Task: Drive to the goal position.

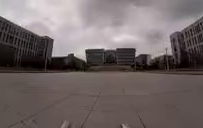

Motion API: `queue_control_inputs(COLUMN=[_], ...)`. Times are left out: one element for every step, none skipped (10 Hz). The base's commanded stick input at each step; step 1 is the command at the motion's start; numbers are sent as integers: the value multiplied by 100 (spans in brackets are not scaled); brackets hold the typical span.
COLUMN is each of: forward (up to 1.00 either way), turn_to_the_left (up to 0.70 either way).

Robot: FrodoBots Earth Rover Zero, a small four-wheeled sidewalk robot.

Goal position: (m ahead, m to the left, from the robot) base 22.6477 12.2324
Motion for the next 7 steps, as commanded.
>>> queue_control_inputs(forward=[100,100,100,100,100,100,100], turn_to_the_left=[-1,-20,-14,0,-4,-11,0])
